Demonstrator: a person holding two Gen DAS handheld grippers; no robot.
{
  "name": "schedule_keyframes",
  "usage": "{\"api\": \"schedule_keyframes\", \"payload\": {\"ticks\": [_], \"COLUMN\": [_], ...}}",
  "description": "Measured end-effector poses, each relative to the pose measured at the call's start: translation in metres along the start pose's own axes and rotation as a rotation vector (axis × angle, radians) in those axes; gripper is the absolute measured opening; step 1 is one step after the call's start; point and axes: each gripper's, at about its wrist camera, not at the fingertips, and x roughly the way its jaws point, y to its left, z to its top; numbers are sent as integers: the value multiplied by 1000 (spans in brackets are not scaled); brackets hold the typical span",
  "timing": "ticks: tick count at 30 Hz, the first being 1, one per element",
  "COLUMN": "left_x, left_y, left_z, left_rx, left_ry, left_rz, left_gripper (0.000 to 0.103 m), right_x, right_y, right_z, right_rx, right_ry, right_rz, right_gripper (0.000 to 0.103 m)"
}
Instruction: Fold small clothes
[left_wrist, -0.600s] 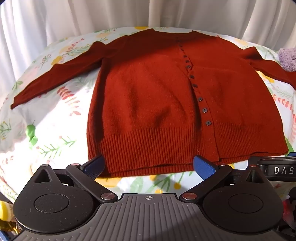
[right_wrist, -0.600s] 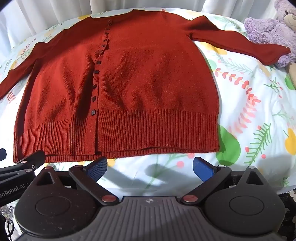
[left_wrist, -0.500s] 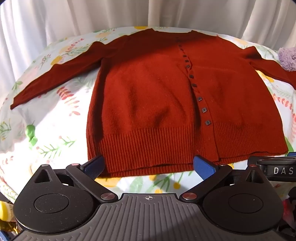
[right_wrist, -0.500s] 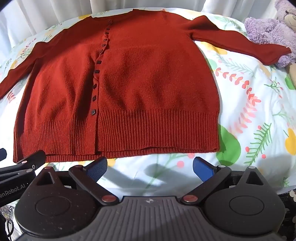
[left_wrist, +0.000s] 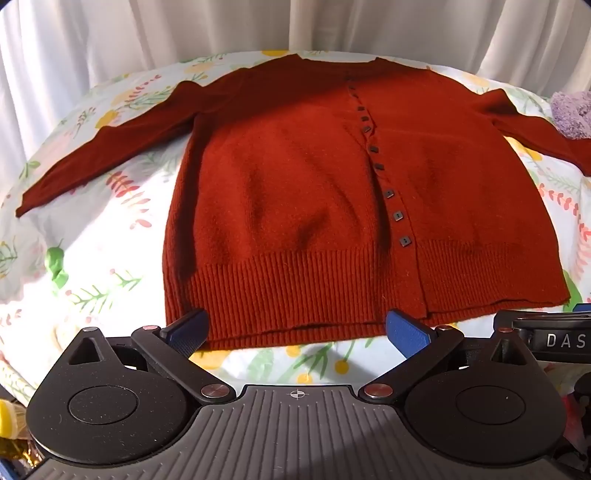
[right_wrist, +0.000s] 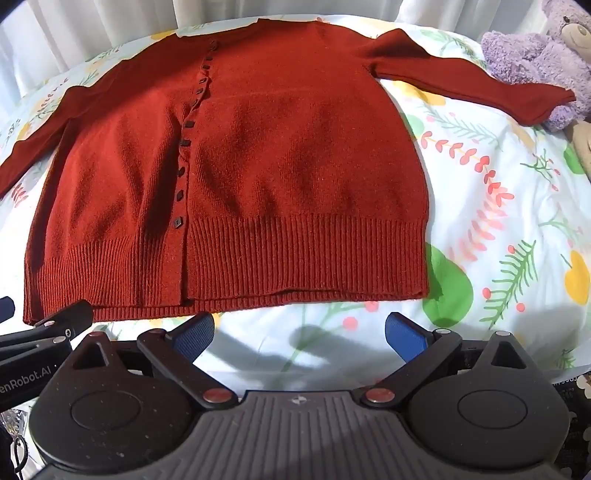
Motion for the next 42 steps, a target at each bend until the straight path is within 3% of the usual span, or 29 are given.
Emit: {"api": "schedule_keyframes", "payload": {"ticks": [42], "left_x": [5], "left_y": [-4], "left_z": [4], "left_rx": [17], "left_ry": [24], "left_rz": [-15], "left_gripper": [103], "right_x": [2], "right_y": [-8], "right_z": [-1], "right_rx": [13], "right_ry": [9], "right_rz": [2], "right_gripper": [99]}}
